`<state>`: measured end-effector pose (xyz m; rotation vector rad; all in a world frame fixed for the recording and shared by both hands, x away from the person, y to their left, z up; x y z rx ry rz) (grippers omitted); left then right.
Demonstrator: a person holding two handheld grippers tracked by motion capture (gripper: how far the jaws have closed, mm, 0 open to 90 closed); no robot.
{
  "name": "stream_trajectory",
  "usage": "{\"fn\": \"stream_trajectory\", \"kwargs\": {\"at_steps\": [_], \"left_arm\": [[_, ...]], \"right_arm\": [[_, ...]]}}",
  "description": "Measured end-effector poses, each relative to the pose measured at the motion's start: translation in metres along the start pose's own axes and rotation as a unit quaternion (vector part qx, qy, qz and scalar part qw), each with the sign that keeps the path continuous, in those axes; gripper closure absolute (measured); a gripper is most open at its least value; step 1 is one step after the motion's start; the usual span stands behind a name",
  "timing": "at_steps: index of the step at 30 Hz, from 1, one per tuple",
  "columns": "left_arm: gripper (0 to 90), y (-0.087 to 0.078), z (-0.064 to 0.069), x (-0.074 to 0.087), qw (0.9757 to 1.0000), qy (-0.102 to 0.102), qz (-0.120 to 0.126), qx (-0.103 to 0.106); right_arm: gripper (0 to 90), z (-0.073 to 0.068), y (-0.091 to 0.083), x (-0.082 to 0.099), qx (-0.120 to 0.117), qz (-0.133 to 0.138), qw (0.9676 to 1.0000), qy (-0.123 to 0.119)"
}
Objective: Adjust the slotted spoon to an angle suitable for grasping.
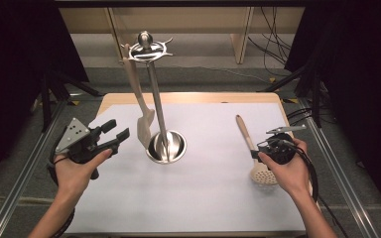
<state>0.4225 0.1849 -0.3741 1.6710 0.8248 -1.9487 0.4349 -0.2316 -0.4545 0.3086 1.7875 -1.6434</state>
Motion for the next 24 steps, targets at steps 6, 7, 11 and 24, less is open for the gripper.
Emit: {"fn": "stream_trajectory", "kwargs": {"at_steps": [6, 7, 11, 24], "left_arm": [[42.1, 0.001, -0.003, 0.01, 0.9999, -0.008, -0.006, -0.004], [42.1, 0.001, -0.004, 0.01, 0.9999, -0.008, -0.006, -0.004], [42.1, 0.001, -0.004, 0.009, 0.9999, -0.009, -0.004, -0.004], [42.1, -0.001, -0.007, 0.01, 0.9999, -0.012, -0.002, -0.006]], "right_arm": [[67.7, 0.016, 0.022, 0.0, 0.02, -0.034, 0.9992, 0.005], [68.2, 0.019, 0.026, 0.0, 0.036, -0.04, 0.9985, 0.004], [69.6, 0.024, 0.04, 0.007, 0.042, -0.08, 0.9957, 0.019], [68.9, 0.033, 0.065, 0.007, 0.047, -0.127, 0.9905, 0.021]]}}
Point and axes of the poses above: each handheld gripper's, and its own axes: y roughly forward along the jaws, x roughly out of its underside, z roughly to its right, the point moved 9 cm from there along y, roughly forward along the jaws, and after that the axes turned 11 degrees about x, right-handed, at the moved point
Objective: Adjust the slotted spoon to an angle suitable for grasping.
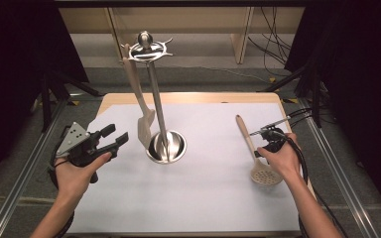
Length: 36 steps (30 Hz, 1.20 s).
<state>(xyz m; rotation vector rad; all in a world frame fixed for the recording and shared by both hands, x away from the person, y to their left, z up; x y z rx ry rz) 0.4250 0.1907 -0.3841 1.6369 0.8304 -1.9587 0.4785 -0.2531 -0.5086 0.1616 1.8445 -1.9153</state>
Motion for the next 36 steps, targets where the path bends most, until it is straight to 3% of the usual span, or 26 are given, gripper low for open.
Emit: {"fn": "stream_trajectory", "kwargs": {"at_steps": [10, 12, 18, 22, 23, 25, 28, 30, 36], "left_arm": [[42.1, 0.0, -0.001, -0.001, 1.0, 0.0, 0.004, 0.0], [42.1, -0.001, -0.001, -0.001, 1.0, 0.0, 0.001, -0.001], [42.1, -0.002, 0.0, -0.003, 1.0, 0.001, 0.007, 0.0], [42.1, -0.002, -0.002, -0.002, 1.0, 0.001, 0.005, -0.002], [42.1, -0.002, -0.002, -0.002, 1.0, 0.001, 0.006, -0.001], [42.1, -0.001, -0.001, -0.001, 1.0, 0.0, 0.005, -0.001], [42.1, -0.001, -0.001, -0.002, 1.0, 0.001, 0.005, -0.001], [42.1, -0.001, -0.001, -0.001, 1.0, 0.0, 0.001, -0.002], [42.0, -0.002, -0.002, -0.001, 1.0, 0.001, 0.0, -0.002]], "right_arm": [[66.8, 0.005, 0.017, -0.006, 0.008, -0.017, 0.9998, -0.01], [66.5, 0.0, 0.016, -0.005, 0.003, -0.04, 0.9992, 0.011], [66.2, 0.002, 0.025, -0.01, 0.006, -0.051, 0.9987, 0.008], [66.4, -0.001, 0.028, -0.011, 0.006, -0.058, 0.9983, 0.001], [66.5, 0.001, 0.031, -0.012, 0.014, -0.055, 0.9983, -0.012], [66.8, -0.003, 0.031, -0.013, 0.007, -0.061, 0.9981, -0.004], [67.9, -0.001, 0.038, -0.016, 0.009, -0.053, 0.9981, -0.03], [69.0, -0.006, 0.036, -0.014, 0.006, -0.074, 0.9972, -0.009], [73.0, -0.005, 0.041, -0.017, 0.016, -0.077, 0.9966, -0.025]]}}
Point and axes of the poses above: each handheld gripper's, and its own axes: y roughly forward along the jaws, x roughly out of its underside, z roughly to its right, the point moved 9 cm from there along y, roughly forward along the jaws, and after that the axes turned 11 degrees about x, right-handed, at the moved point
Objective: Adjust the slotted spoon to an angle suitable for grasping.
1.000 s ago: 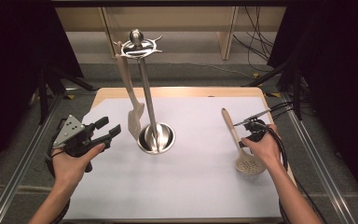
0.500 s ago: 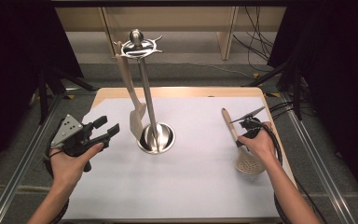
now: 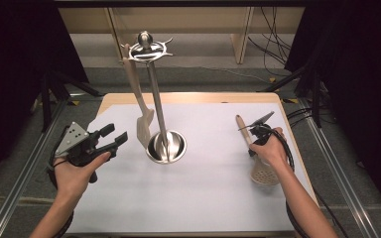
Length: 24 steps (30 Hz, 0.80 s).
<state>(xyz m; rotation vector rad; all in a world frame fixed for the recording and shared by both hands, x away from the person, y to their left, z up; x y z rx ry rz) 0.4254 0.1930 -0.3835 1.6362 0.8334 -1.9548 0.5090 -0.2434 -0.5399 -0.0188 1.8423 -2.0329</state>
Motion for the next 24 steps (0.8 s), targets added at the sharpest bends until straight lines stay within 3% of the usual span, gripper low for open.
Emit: {"fn": "stream_trajectory", "kwargs": {"at_steps": [2, 7, 8, 11, 12, 16, 17, 18, 21, 24], "left_arm": [[42.0, 0.0, 0.001, 0.0, 1.0, 0.0, 0.0, 0.002], [42.0, 0.002, 0.004, 0.0, 1.0, 0.001, 0.0, 0.006], [42.0, 0.003, 0.005, 0.0, 1.0, 0.002, -0.001, 0.007], [42.0, 0.005, 0.006, 0.001, 0.9999, 0.003, 0.002, 0.013], [41.9, 0.005, 0.007, 0.001, 0.9999, 0.003, 0.0, 0.011], [42.0, 0.006, 0.009, 0.002, 0.9999, 0.005, -0.005, 0.012], [42.0, 0.007, 0.01, 0.002, 0.9999, 0.006, -0.005, 0.014], [42.0, 0.007, 0.011, 0.002, 0.9999, 0.007, -0.006, 0.015], [42.0, 0.01, 0.015, 0.0, 0.9997, 0.007, -0.001, 0.024], [42.1, 0.011, 0.018, 0.0, 0.9996, 0.012, -0.007, 0.023]], "right_arm": [[75.6, -0.002, -0.002, 0.001, -0.004, -0.015, 0.9998, 0.009], [77.5, -0.001, -0.001, 0.0, -0.001, -0.014, 0.9994, 0.03], [78.0, -0.003, -0.001, 0.0, -0.005, -0.011, 0.9987, 0.05], [79.3, 0.0, 0.0, 0.0, -0.005, 0.003, 0.999, 0.045], [79.3, 0.001, -0.002, 0.002, -0.003, -0.003, 0.9993, 0.038], [79.4, 0.002, -0.003, 0.004, -0.014, 0.016, 0.998, 0.059], [79.4, 0.004, -0.002, 0.003, -0.015, 0.03, 0.9983, 0.048], [79.4, 0.002, -0.006, 0.006, -0.02, 0.021, 0.9977, 0.061], [79.4, -0.001, -0.013, 0.009, -0.024, 0.04, 0.9964, 0.07], [79.4, -0.003, -0.023, 0.011, -0.03, 0.073, 0.9946, 0.068]]}}
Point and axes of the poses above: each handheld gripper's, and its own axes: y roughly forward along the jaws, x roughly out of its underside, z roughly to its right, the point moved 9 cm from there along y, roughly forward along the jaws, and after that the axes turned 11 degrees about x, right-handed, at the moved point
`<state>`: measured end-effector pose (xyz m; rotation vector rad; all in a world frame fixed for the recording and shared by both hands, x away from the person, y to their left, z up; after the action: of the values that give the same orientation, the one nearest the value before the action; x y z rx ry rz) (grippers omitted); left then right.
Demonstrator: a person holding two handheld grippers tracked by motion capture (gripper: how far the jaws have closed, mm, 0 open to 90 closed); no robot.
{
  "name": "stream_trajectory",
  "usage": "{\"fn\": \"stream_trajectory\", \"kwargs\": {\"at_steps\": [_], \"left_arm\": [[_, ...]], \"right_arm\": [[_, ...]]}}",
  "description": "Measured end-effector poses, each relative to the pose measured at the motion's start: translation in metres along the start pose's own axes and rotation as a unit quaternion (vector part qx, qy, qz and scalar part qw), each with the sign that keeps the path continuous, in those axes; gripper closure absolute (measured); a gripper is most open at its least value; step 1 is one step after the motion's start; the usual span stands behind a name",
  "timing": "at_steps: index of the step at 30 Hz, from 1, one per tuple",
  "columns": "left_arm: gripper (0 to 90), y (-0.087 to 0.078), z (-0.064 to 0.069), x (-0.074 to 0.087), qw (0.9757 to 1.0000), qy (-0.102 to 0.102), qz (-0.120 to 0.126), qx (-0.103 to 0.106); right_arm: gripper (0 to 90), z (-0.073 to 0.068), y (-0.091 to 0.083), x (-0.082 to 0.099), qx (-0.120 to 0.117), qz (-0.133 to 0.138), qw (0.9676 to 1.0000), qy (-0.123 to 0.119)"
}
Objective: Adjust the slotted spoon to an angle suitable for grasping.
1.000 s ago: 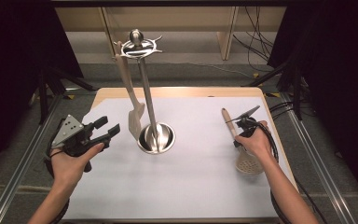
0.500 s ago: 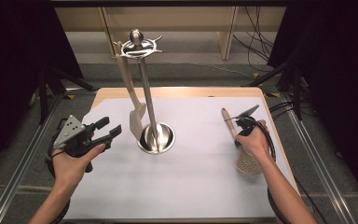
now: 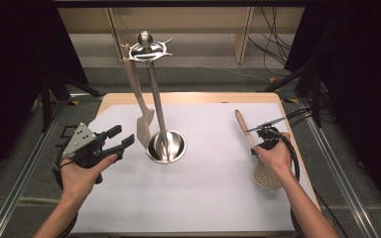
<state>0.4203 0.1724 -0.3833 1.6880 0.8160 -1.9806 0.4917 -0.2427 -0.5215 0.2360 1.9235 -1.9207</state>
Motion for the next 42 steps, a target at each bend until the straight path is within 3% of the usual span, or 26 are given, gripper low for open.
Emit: {"fn": "stream_trajectory", "kwargs": {"at_steps": [3, 6, 7, 8, 12, 16, 18, 19, 20, 21, 22, 25, 30, 35, 36, 38, 39, 40, 41, 42], "left_arm": [[42.1, 0.006, 0.006, 0.0, 0.9999, 0.003, 0.0, 0.011], [42.1, 0.012, 0.012, -0.001, 0.9998, 0.008, -0.004, 0.019], [42.1, 0.013, 0.014, -0.001, 0.9997, 0.009, -0.005, 0.023], [42.1, 0.016, 0.017, -0.002, 0.9996, 0.01, -0.005, 0.027], [42.1, 0.023, 0.024, -0.004, 0.9991, 0.015, -0.009, 0.038], [42.1, 0.03, 0.03, -0.008, 0.9986, 0.016, -0.007, 0.05], [42.1, 0.036, 0.034, -0.011, 0.9982, 0.015, -0.002, 0.058], [42.0, 0.038, 0.035, -0.012, 0.9981, 0.018, -0.006, 0.058], [42.1, 0.041, 0.037, -0.014, 0.9979, 0.02, -0.007, 0.062], [42.0, 0.044, 0.039, -0.015, 0.9976, 0.02, -0.005, 0.066], [42.0, 0.047, 0.04, -0.016, 0.9975, 0.021, -0.006, 0.067], [41.9, 0.056, 0.046, -0.019, 0.9969, 0.022, -0.009, 0.075], [41.6, 0.071, 0.055, -0.026, 0.9961, 0.014, -0.008, 0.087], [41.4, 0.085, 0.063, -0.035, 0.9952, 0.014, -0.002, 0.097], [41.4, 0.087, 0.065, -0.037, 0.995, 0.015, -0.001, 0.099], [41.4, 0.092, 0.068, -0.04, 0.9943, 0.019, -0.003, 0.105], [41.3, 0.095, 0.07, -0.042, 0.9941, 0.019, -0.001, 0.107], [41.3, 0.097, 0.072, -0.044, 0.9939, 0.018, -0.001, 0.109], [41.2, 0.098, 0.073, -0.045, 0.9937, 0.019, -0.001, 0.11], [41.3, 0.1, 0.074, -0.046, 0.9936, 0.019, -0.001, 0.111]], "right_arm": [[79.4, -0.001, -0.01, 0.002, -0.001, 0.042, 0.9989, -0.021], [79.4, -0.005, -0.02, 0.003, -0.001, 0.071, 0.9973, -0.019], [79.4, -0.005, -0.023, 0.001, -0.001, 0.095, 0.995, -0.03], [79.4, -0.005, -0.025, 0.003, 0.004, 0.093, 0.9953, -0.027], [79.4, -0.012, -0.04, 0.002, -0.006, 0.137, 0.9899, -0.036], [79.4, -0.019, -0.054, 0.002, -0.015, 0.161, 0.9862, -0.037], [79.4, -0.024, -0.062, 0.002, -0.02, 0.18, 0.9823, -0.048], [79.4, -0.028, -0.066, 0.002, -0.022, 0.184, 0.9819, -0.041], [79.4, -0.031, -0.069, 0.001, -0.027, 0.196, 0.9796, -0.038], [79.4, -0.034, -0.075, 0.0, -0.035, 0.213, 0.975, -0.053], [79.4, -0.037, -0.079, 0.001, -0.041, 0.216, 0.9742, -0.053], [79.4, -0.047, -0.093, 0.002, -0.051, 0.244, 0.9668, -0.055], [79.4, -0.059, -0.108, 0.005, -0.067, 0.271, 0.9578, -0.069], [79.4, -0.069, -0.119, 0.009, -0.075, 0.283, 0.953, -0.076], [79.4, -0.072, -0.12, 0.01, -0.082, 0.283, 0.9528, -0.075], [79.4, -0.074, -0.123, 0.012, -0.076, 0.283, 0.9532, -0.076], [79.4, -0.077, -0.124, 0.012, -0.086, 0.286, 0.9512, -0.079], [79.4, -0.075, -0.125, 0.011, -0.073, 0.294, 0.9485, -0.094], [79.4, -0.08, -0.126, 0.013, -0.082, 0.288, 0.9508, -0.08], [79.4, -0.08, -0.127, 0.013, -0.081, 0.29, 0.9502, -0.081]]}}
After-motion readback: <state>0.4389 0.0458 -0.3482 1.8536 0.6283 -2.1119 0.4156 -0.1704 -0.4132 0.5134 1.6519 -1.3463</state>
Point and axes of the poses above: each handheld gripper's, and its own axes: y roughly forward along the jaws, x roughly out of its underside, z roughly to its right, the point moved 9 cm from there along y, roughly forward along the jaws, and after that the axes turned 11 degrees about x, right-handed, at the moved point
